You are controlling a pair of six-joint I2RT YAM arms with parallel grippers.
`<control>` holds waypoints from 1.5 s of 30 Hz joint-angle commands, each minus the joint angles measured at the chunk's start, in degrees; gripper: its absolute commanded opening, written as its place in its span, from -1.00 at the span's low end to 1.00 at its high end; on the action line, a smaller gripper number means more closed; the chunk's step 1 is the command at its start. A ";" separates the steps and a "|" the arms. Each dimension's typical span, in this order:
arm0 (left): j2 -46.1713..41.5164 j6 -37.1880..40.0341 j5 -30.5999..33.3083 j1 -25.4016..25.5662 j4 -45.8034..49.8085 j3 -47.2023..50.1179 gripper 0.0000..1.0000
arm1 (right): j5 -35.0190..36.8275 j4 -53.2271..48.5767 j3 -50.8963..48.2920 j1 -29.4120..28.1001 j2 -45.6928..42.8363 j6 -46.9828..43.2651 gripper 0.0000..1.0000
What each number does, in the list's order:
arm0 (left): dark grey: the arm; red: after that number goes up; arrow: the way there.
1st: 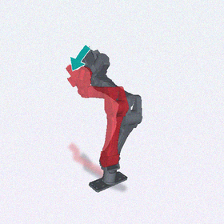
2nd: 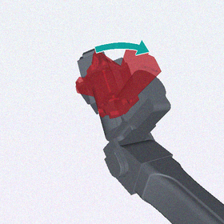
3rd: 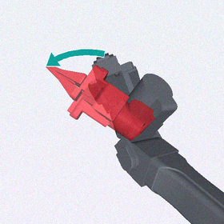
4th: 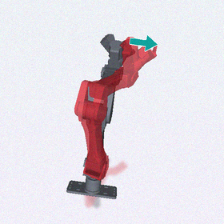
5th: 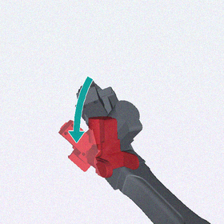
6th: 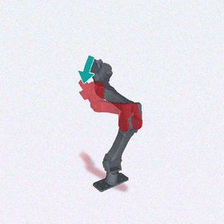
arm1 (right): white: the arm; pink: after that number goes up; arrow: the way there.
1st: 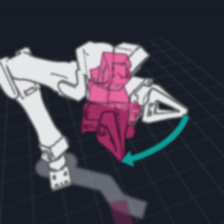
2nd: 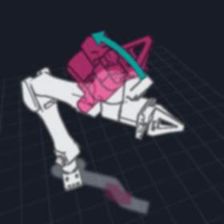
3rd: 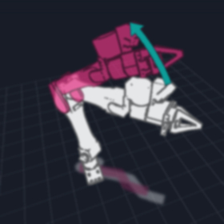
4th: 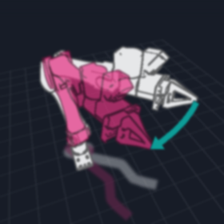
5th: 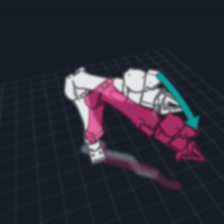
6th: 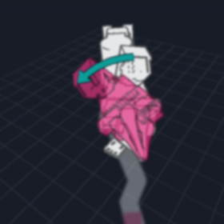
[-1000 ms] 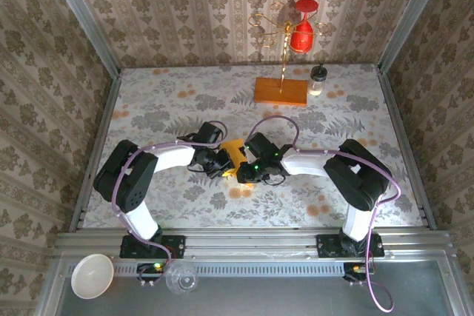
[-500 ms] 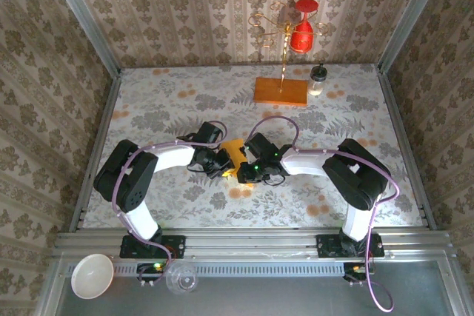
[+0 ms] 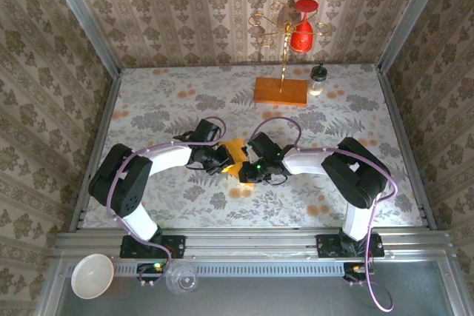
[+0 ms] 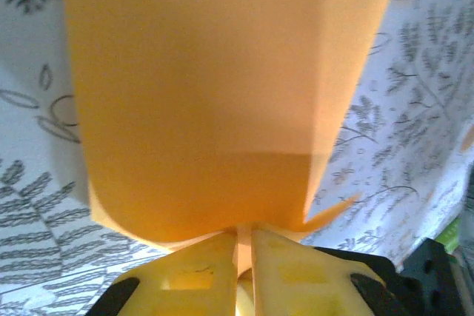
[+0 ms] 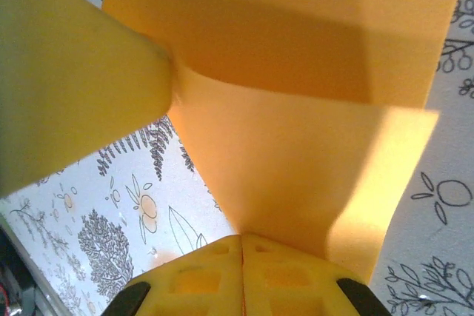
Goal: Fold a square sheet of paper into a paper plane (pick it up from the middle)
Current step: Third fold the triangle at the center of the table.
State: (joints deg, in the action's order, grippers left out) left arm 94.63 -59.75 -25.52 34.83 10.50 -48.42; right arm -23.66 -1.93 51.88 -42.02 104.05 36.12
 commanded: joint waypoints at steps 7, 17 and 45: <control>0.00 0.51 -1.70 2.91 -6.06 2.55 -0.74 | -1.48 -1.53 -1.96 0.61 3.18 0.79 -0.81; 1.32 -0.37 -1.05 3.66 -7.33 4.20 -0.76 | -1.91 -1.05 -2.31 0.90 3.39 1.23 -0.80; 5.64 0.95 0.34 -0.64 -3.89 4.94 -0.81 | -7.10 0.91 1.26 1.77 -0.20 1.41 -0.80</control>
State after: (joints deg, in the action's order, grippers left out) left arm 97.43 -59.96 -29.43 34.92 2.98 -43.94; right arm -29.06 1.04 50.87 -40.34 104.49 36.93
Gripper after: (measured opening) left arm 0.095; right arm 0.104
